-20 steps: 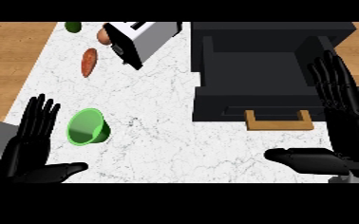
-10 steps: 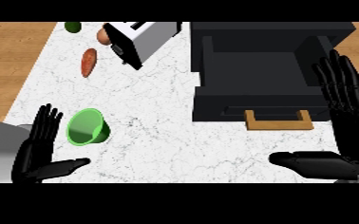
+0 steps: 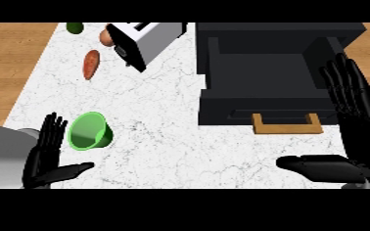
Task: Pick up the cup, place it into the drawer and close the drawer
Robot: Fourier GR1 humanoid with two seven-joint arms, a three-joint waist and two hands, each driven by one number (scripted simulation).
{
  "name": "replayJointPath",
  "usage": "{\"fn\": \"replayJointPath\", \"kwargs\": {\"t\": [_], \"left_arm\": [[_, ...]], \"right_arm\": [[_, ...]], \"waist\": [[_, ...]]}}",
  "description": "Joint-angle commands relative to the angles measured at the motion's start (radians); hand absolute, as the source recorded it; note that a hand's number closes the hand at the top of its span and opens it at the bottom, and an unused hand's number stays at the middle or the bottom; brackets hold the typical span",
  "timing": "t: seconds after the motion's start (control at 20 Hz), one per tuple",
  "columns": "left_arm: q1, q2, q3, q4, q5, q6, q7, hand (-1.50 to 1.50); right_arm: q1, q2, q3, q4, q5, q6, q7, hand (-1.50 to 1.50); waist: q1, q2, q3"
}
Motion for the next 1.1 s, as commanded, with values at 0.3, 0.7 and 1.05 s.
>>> {"fn": "replayJointPath", "kwargs": {"t": [0.3,0.7,1.05], "left_arm": [[-0.177,0.071,0.023,0.457,-0.055,-0.011,-0.313,-1.5],[-0.215,0.07,0.009,0.496,-0.062,-0.02,-0.332,-1.5],[-0.261,0.066,0.02,0.575,-0.072,-0.027,-0.372,-1.5]], "right_arm": [[-0.039,0.008,-0.004,0.069,0.004,0.02,-0.036,-1.5],[-0.015,-0.012,-0.032,0.024,-0.029,0.044,0.017,-1.5],[-0.044,-0.006,-0.012,-0.025,-0.021,0.034,0.07,-1.5]], "waist": [[-0.003,0.002,-0.001],[-0.003,0.001,-0.001],[-0.014,0.005,-0.003]]}}
